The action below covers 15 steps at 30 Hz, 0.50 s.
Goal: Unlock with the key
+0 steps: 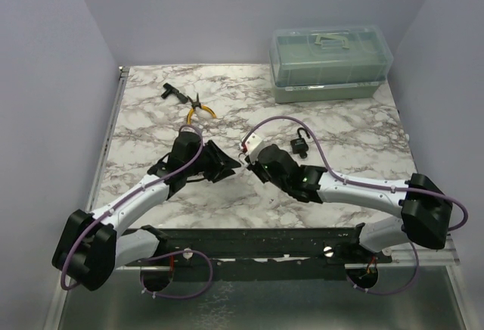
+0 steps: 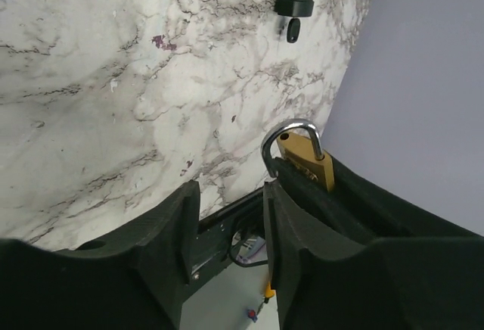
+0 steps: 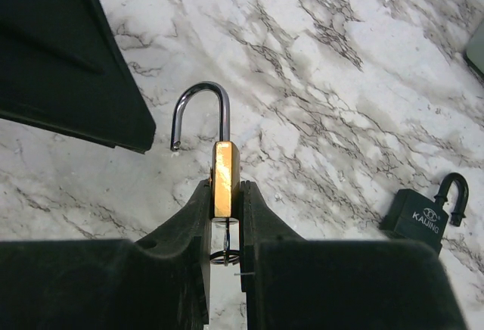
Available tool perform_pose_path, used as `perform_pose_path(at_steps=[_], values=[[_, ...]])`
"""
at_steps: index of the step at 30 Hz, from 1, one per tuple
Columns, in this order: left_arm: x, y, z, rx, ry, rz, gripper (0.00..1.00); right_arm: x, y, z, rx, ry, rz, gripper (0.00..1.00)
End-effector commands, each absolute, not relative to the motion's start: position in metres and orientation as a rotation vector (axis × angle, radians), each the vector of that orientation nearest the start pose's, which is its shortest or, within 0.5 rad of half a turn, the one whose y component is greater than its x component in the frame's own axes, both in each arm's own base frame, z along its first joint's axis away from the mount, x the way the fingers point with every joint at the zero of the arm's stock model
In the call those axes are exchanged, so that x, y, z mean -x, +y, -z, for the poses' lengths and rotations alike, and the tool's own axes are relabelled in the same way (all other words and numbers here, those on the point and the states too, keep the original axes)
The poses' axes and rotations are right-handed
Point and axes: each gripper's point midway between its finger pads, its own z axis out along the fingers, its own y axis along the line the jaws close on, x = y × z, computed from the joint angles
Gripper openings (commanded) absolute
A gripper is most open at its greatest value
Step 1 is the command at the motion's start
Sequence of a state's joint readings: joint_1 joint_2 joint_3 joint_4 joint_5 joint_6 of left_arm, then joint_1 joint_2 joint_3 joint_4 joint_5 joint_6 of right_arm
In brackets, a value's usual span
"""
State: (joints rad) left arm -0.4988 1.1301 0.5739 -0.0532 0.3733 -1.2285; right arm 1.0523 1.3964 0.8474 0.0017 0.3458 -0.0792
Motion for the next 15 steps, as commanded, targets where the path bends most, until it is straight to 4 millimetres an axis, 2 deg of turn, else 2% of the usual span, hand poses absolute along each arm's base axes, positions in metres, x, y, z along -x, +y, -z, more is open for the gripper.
perform_pose_path(at_steps=[1, 8, 12, 15], values=[[-0.226, -0.237, -0.132, 0.63, 2.446, 1.284, 0.46, -0.261, 0.302, -0.129, 0.881, 1.888, -0.137, 0.01], [-0.234, -0.222, -0.141, 0.597, 2.408, 1.233, 0.46, -0.266, 0.297, -0.094, 0.856, 1.98, -0.045, 0.01], [-0.238, -0.203, -0.149, 0.545, 2.415, 1.075, 0.46, -0.27, 0.289, -0.072, 0.836, 2.048, 0.058, 0.01], [-0.242, -0.188, -0.163, 0.497, 2.385, 0.956, 0.46, -0.273, 0.288, -0.064, 0.83, 2.068, 0.098, 0.01]])
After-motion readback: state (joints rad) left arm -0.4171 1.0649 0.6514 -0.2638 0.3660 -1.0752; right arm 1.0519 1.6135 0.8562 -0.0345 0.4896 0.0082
